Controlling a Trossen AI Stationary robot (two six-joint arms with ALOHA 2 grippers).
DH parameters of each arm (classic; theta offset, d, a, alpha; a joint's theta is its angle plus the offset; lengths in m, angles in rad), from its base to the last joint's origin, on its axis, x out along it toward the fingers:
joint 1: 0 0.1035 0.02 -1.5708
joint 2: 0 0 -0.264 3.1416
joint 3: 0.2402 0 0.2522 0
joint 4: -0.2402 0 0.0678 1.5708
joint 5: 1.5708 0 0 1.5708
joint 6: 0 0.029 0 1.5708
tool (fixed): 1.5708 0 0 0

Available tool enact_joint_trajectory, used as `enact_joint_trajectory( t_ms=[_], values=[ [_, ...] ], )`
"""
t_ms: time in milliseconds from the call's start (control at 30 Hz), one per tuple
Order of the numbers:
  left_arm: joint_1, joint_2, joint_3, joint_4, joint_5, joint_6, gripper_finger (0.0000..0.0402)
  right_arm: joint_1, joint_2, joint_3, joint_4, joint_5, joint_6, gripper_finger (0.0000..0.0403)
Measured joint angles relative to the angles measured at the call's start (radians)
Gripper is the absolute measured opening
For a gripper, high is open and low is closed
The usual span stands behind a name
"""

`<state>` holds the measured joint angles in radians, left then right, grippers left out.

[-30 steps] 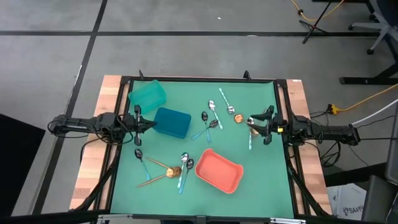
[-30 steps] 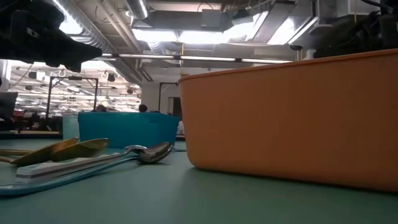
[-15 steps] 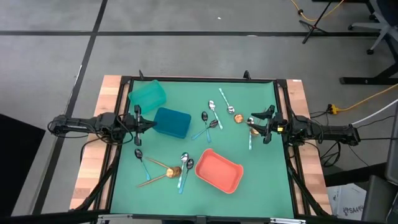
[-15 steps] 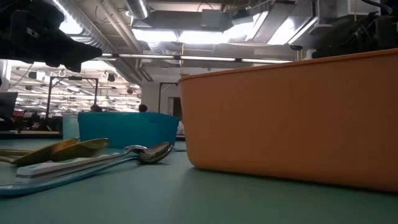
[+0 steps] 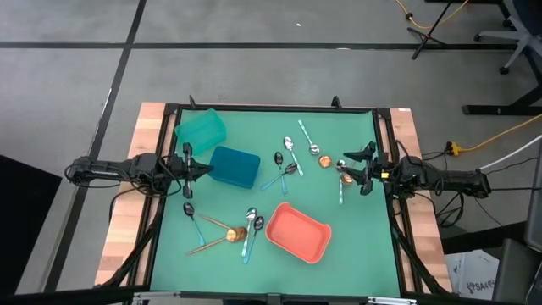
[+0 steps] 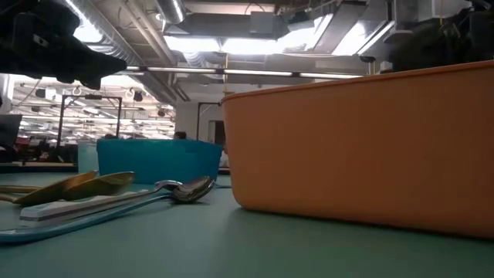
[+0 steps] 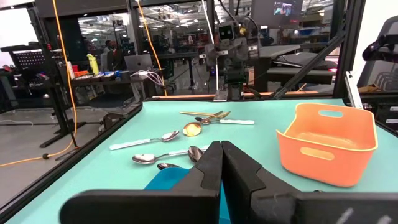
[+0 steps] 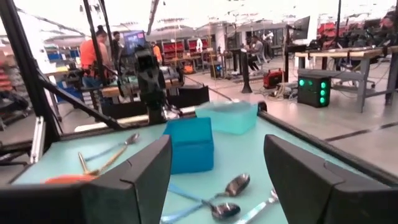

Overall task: Sort silverware by color (type)
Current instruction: Put the yellow spoon into the orange bin

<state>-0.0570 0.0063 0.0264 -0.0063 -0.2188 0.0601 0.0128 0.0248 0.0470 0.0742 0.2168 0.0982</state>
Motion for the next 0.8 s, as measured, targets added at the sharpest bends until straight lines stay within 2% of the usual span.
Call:
enact_joint_trajectory(
  t_ms=[200,433,667,800],
  values=[
    [0.0,0.0,0.0,0.0,0.0,0.0,0.0,0.0,0.082,0.101,-0.055,0.0,-0.03,0.0244],
    [0.0,0.0,0.0,0.0,0.0,0.0,0.0,0.0,0.309,0.303,-0.193,0.016,-0.138,0.0244],
    [0.0,0.0,0.0,0.0,0.0,0.0,0.0,0.0,0.562,0.57,-0.459,0.137,-0.218,0.0244],
    [0.0,0.0,0.0,0.0,0.0,0.0,0.0,0.0,0.669,0.714,-0.67,0.16,-0.284,0.0244]
  ],
)
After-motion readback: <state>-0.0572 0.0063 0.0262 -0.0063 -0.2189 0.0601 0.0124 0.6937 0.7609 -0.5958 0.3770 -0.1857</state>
